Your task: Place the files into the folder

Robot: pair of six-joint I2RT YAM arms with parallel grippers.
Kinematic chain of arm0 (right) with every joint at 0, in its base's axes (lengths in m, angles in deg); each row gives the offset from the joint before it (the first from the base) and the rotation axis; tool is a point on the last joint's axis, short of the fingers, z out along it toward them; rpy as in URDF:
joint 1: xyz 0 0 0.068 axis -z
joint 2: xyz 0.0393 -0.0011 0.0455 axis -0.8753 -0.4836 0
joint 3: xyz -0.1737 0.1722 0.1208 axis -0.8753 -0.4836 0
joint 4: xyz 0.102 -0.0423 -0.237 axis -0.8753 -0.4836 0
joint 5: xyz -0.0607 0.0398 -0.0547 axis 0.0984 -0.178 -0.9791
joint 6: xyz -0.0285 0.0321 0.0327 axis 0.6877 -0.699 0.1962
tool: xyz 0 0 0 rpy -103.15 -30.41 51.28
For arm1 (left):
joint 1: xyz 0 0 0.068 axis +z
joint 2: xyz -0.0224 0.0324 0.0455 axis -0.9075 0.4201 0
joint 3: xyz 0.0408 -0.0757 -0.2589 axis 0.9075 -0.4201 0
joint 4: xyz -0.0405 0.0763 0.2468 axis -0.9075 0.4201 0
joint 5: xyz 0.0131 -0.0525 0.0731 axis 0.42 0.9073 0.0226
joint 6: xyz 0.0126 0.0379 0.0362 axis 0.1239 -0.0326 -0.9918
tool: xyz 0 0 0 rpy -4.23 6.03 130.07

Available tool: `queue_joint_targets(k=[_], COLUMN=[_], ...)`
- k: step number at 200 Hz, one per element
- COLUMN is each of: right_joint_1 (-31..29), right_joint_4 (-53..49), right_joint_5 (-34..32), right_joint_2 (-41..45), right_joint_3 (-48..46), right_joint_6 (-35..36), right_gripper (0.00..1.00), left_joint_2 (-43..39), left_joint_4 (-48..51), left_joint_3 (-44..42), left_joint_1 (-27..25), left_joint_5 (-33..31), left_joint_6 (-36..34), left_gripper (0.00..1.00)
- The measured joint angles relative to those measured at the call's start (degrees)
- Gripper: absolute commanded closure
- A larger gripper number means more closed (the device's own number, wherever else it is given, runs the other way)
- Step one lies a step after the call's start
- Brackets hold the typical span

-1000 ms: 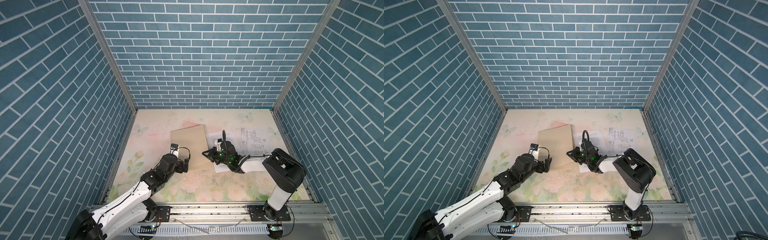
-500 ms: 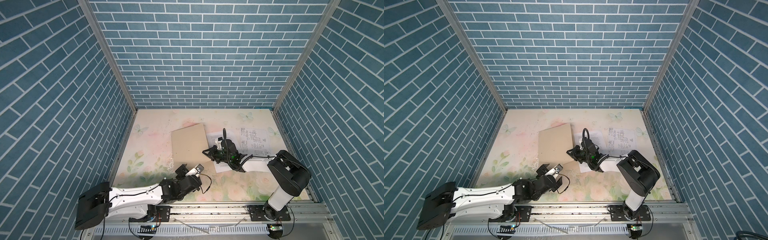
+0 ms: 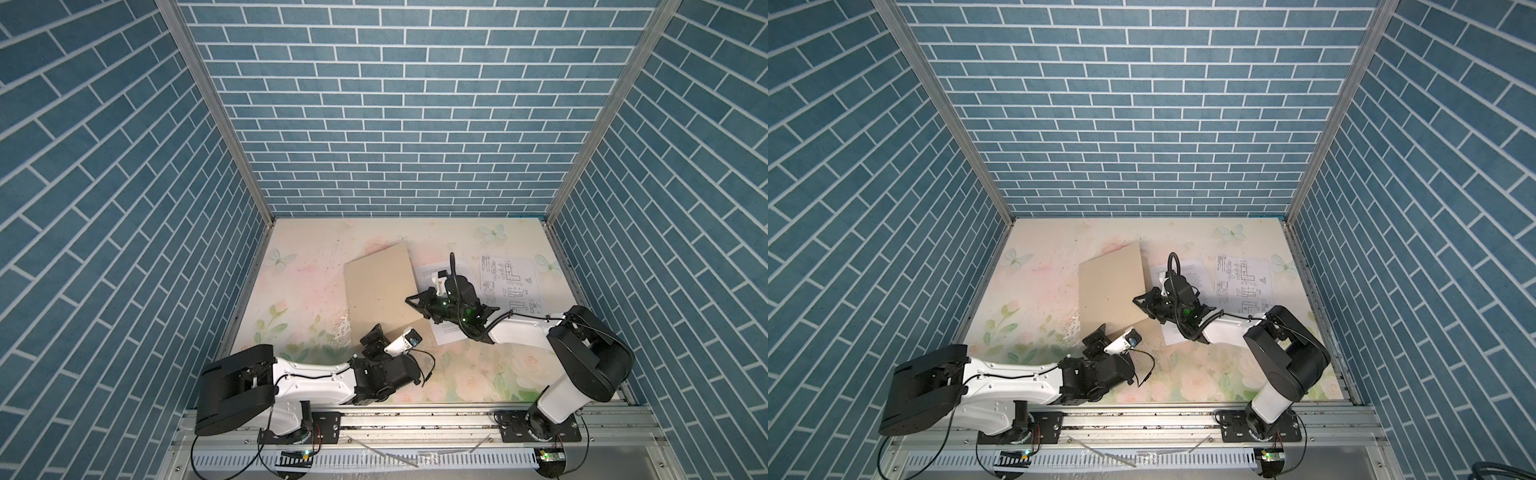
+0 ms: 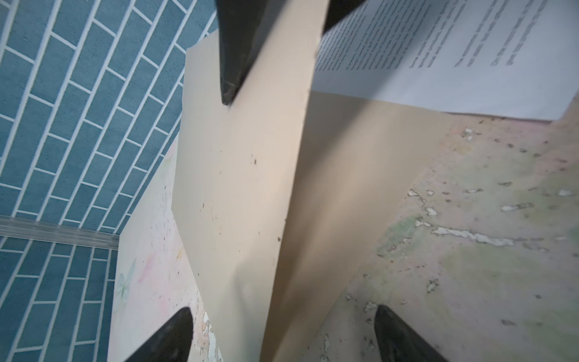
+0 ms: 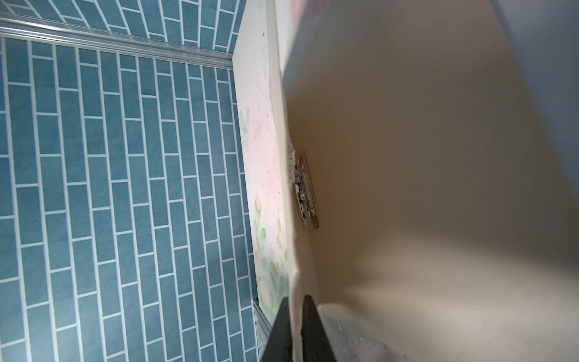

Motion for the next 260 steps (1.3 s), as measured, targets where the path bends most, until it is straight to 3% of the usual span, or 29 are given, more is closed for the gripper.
queue_joint_targets(k=[104, 144, 182, 229, 260], right_joint_1=[-2.6, -2.6, -2.6, -2.6, -2.6], right_joint_4=[-0.6, -1.2, -1.7, -3.4, -4.1], right_joint_5=[-4.0, -4.5, -4.7, -4.9, -5.1], right_joint_2=[4.5, 5.3, 5.6, 6.1, 7.7], right_joint_3=[-3.0, -3.5, -3.9, -4.0, -4.0], right_joint_6=[-0.4, -0.4, -0.4, 0.4, 1.7], right_gripper=[0.90, 0.90, 0.90, 0.81, 0.67], left_joint_2=[4.2, 6.1, 7.3, 7.1, 4.5], left_joint_4=[-8.2, -11.0, -12.5, -13.8, -15.1], left_joint_3=[0.0, 0.1, 0.8, 0.8, -0.4], left_joint_1=[1.1, 1.1, 1.2, 1.3, 1.4], left_joint_5=[-3.5, -4.0, -4.2, -4.6, -4.9], left_joint_6=[-5.1, -7.8, -9.7, -10.5, -10.7], left_gripper=[0.35, 0.51, 0.72, 0.86, 0.89])
